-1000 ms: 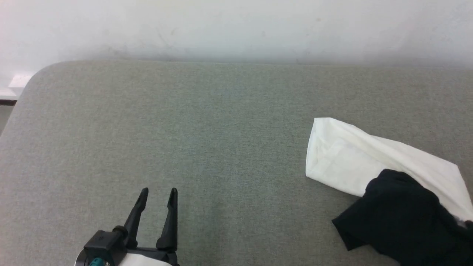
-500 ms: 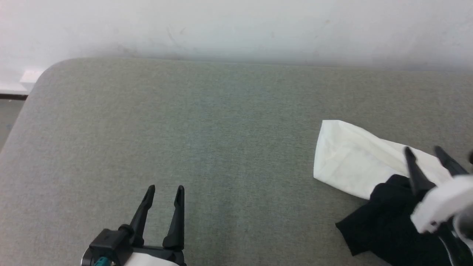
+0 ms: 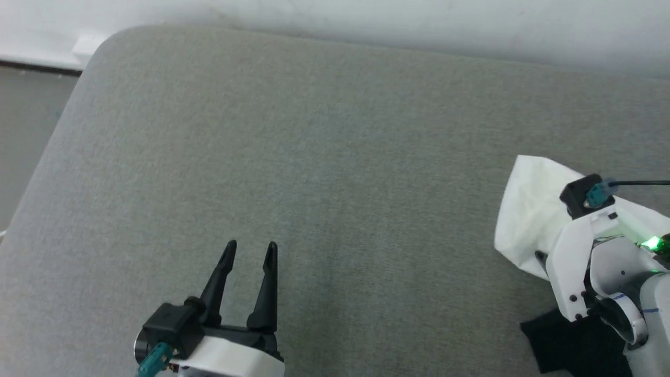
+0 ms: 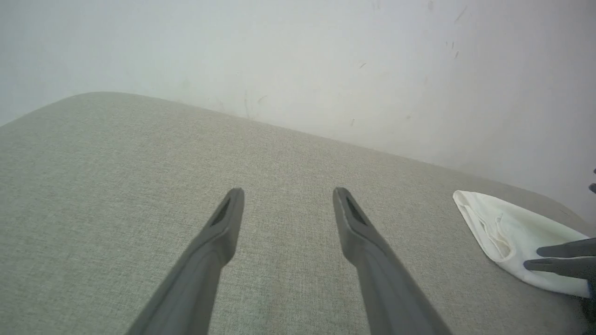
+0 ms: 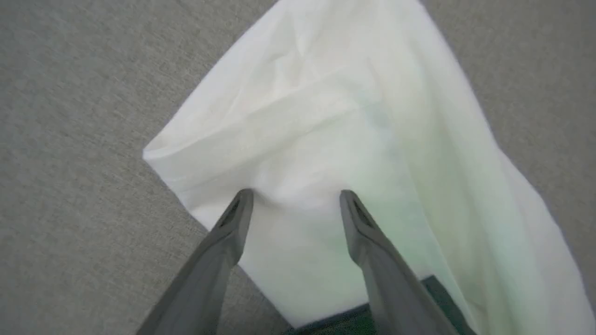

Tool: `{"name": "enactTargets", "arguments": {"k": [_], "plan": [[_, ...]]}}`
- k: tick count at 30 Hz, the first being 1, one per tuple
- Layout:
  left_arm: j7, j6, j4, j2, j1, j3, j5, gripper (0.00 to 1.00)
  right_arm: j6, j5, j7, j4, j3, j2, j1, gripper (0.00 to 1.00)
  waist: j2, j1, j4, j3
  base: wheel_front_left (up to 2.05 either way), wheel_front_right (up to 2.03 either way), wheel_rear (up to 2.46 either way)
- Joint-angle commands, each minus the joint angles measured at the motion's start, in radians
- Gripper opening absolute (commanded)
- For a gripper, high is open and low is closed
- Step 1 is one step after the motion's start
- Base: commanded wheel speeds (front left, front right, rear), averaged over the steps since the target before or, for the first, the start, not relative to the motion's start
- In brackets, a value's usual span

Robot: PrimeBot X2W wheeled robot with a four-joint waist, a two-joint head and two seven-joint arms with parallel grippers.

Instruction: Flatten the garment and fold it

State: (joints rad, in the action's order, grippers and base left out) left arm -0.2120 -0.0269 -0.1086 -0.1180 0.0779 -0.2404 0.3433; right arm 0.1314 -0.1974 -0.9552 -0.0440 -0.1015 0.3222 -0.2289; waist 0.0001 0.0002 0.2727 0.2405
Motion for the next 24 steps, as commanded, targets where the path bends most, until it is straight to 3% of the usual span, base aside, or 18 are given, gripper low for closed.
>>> {"name": "enactTargets", "arguments": {"k": [1,2,3,4,5,9,15,20,24], "plan": [[-0.007,0.008,0.009,0.007,-0.024,-0.006,0.003,1.00,-0.001,0.004,-0.004,0.031,-0.011,0.012,-0.015,1.00,-0.0001,-0.0002,0.063,0.062,0.00,0.00,0.00],[-0.010,0.010,0.015,0.009,-0.031,-0.009,0.004,1.00,-0.001,0.001,-0.007,0.055,-0.012,0.015,-0.016,0.94,-0.0001,-0.0002,0.072,0.069,0.00,0.00,0.00],[-0.012,0.012,0.020,0.012,-0.039,-0.011,0.005,1.00,-0.001,-0.001,-0.011,0.076,-0.013,0.017,-0.016,0.54,-0.0001,-0.0002,0.079,0.075,0.00,0.00,0.00],[-0.015,0.013,0.026,0.014,-0.046,-0.014,0.006,1.00,-0.001,-0.001,-0.011,0.094,-0.015,0.022,-0.016,0.20,-0.0001,-0.0002,0.084,0.080,0.00,0.00,0.00],[-0.017,0.014,0.031,0.016,-0.051,-0.015,0.007,1.00,-0.001,-0.002,-0.008,0.108,-0.015,0.025,-0.016,0.00,-0.0001,-0.0002,0.088,0.082,0.00,0.00,0.00],[-0.026,0.012,0.049,0.022,-0.059,-0.017,0.009,1.00,-0.001,-0.011,0.054,0.128,0.019,0.015,-0.038,0.00,-0.0001,-0.0002,0.094,0.069,0.00,0.00,0.00],[-0.035,0.007,0.058,0.018,-0.038,-0.006,0.012,1.00,-0.001,-0.049,0.159,0.073,0.050,-0.056,-0.151,0.00,-0.0001,-0.0002,0.082,0.003,0.00,0.00,0.00],[-0.036,0.004,0.050,0.010,-0.016,-0.005,0.013,1.00,-0.001,-0.072,0.210,0.037,-0.010,-0.127,-0.274,0.00,-0.0001,-0.0002,0.079,-0.039,0.00,0.00,0.00],[-0.032,0.002,0.040,0.005,-0.007,-0.007,0.015,1.00,-0.001,-0.067,0.241,0.092,-0.091,-0.178,-0.327,0.00,-0.0001,-0.0002,0.081,-0.045,0.00,0.00,0.00]]}}
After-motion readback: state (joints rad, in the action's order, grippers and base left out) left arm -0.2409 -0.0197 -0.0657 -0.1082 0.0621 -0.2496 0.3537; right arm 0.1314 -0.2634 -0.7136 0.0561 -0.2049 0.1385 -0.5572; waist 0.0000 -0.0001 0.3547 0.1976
